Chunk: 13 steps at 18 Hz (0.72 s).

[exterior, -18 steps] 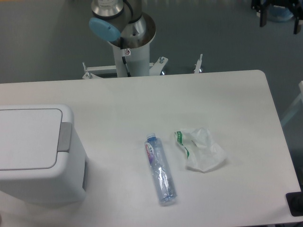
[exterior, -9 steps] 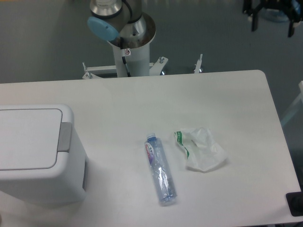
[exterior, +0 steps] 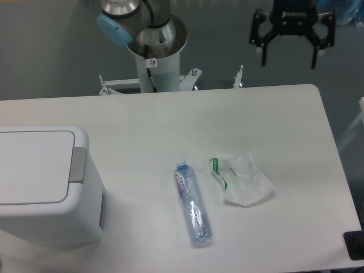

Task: Open the trash can
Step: 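Move the open gripper over the table toward the white trash can lid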

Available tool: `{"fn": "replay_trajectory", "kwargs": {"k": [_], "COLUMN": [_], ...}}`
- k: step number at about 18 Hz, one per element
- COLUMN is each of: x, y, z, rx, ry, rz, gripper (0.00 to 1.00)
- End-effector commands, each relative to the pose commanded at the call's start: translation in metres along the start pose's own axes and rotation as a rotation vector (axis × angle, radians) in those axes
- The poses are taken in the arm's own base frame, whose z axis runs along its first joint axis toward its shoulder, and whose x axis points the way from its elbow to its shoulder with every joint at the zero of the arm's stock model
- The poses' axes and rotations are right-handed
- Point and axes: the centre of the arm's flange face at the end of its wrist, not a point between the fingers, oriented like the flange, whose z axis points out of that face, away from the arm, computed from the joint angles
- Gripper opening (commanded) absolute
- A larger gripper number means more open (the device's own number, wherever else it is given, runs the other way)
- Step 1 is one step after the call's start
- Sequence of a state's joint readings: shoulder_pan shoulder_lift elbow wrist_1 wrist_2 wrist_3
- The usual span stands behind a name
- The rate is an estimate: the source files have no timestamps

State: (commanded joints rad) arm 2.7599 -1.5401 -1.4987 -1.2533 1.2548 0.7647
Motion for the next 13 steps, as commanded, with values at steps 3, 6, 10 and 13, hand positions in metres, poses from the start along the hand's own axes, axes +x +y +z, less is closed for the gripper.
{"fn": "replay_trajectory", "kwargs": {"k": [3, 6, 10, 13], "x": [0.020, 0.041, 0.084, 0.115], "y": [-0.010, -0.021, -0.034, -0.039], "z": [0.006, 0.013, 0.028, 0.043], "rx": [0.003, 0.012, 0.030, 0.034], "ry": [0.019, 0.038, 0.076, 0.118], "rz": [-0.114, -0.178, -0.238, -0.243], "gripper": [1.00, 1.00, 1.00, 1.00]}}
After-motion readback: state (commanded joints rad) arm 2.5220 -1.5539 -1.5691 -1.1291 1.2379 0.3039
